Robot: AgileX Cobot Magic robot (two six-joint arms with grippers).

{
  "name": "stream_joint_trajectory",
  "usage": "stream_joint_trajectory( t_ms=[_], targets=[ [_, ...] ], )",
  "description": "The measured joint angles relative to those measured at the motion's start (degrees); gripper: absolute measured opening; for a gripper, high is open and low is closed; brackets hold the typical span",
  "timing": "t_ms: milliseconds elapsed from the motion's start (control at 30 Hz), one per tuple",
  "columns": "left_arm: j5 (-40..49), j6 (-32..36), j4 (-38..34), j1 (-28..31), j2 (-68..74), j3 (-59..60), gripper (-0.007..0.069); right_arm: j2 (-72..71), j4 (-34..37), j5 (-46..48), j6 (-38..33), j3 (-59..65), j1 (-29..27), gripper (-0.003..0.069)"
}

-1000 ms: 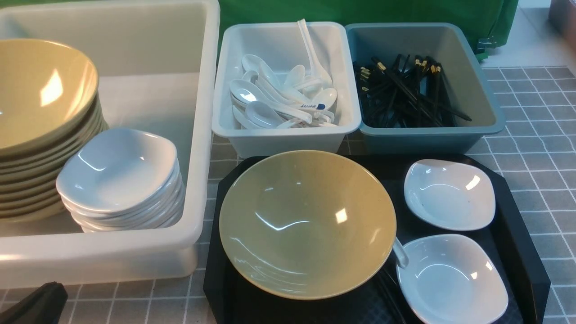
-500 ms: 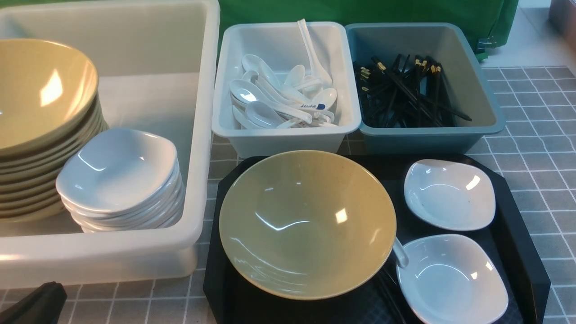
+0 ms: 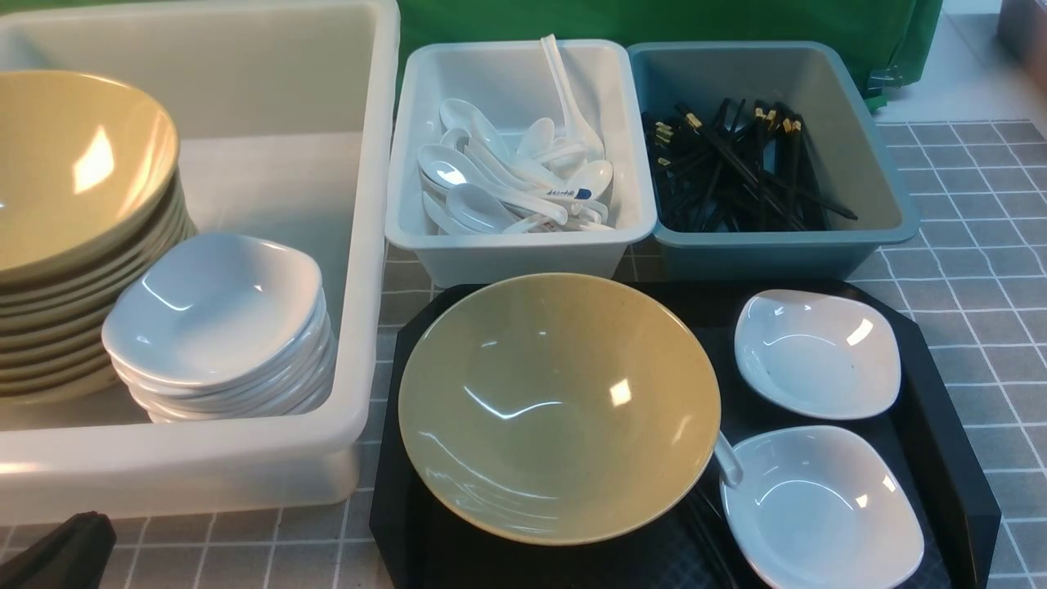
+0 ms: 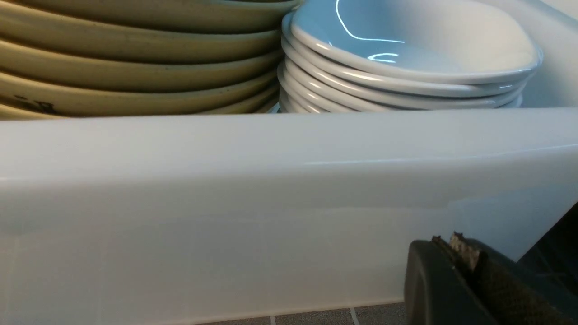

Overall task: On grey table put chopsticks spoon bowls plates into blue grey white boxes.
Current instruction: 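Grasp the large bowl on the tray by its rim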

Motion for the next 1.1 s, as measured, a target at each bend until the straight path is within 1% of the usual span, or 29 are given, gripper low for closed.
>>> stream_joint_trajectory(
  t_ms=[167,267,300,333,367,533,600,633,700,733,767,800,833,867,933,1000,1067,1100],
  targets=[
    [-0.8,0.0,0.11,0.0,0.0,0.06,-0.0008,0.0,0.0,-0.96,0.0,0.0,0.0,0.0125],
    [-3.79,0.0,0.18,0.0,0.0,0.12,-0.0008,0.0,0.0,-3.12,0.0,0.0,0.0,0.013],
    [-8.28,0.04,0.22,0.0,0.0,0.12,-0.0008,0.0,0.0,-6.3,0.0,0.0,0.0,0.0131],
    [-9.63,0.04,0.28,0.0,0.0,0.12,-0.0008,0.0,0.0,-6.74,0.0,0.0,0.0,0.0131],
    [-14.77,0.04,0.64,0.0,0.0,0.12,-0.0008,0.0,0.0,-10.45,0.0,0.0,0.0,0.0131],
    [-33.15,0.04,1.06,0.0,0.0,0.12,-0.0008,0.0,0.0,-27.33,0.0,0.0,0.0,0.0132],
    [-39.28,0.04,1.06,0.0,0.0,0.12,-0.0008,0.0,0.0,-33.96,1.51,0.0,0.0,0.0132],
    [-43.74,0.1,1.06,0.0,0.0,0.12,-0.0008,0.0,0.0,-38.2,3.88,0.0,0.0,0.0132],
    [-49.14,-0.12,0.32,0.0,-0.05,0.12,-0.0008,0.0,0.0,-43.0,6.39,0.0,0.0,0.0133],
    [-49.14,-0.12,0.32,0.0,-0.05,0.12,-0.0008,0.0,0.0,-44.09,6.59,0.0,0.0,0.0133],
    [-53.0,-0.66,-0.89,0.0,-0.04,0.12,-0.0008,0.0,0.05,-47.07,6.78,0.0,0.0,0.0134],
    [-54.95,-1.12,-2.35,0.0,-0.04,0.12,-0.0008,0.0,0.05,-49.33,6.78,0.0,0.0,0.0134],
    [-55.37,-1.33,-3.33,0.0,-0.06,-0.53,-0.0008,0.0,0.05,-50.8,6.78,-0.05,0.0,0.0135],
    [-53.81,-1.15,-3.99,0.0,0.06,-2.63,-0.0008,0.29,0.05,-50.38,6.29,-1.03,0.0,0.0134],
    [-48.88,0.58,-3.95,0.0,1.28,-8.54,-0.0008,1.24,0.1,-47.32,5.23,-3.68,0.0,0.0127],
    [-42.8,2.91,-3.59,0.0,4.45,-15.52,-0.0008,3.47,0.11,-40.61,2.1,-9.39,0.0,0.0104],
    [-33.89,5.09,-3.17,0.0,11.13,-26.48,-0.0008,6.85,0.19,-33.23,-3.37,-15.9,0.0,0.0069],
    [-30.98,5.09,-3.09,0.0,13.85,-30.61,-0.0008,8.56,0.19,-30.31,-6.23,-18.47,0.0,0.0054]
  ],
)
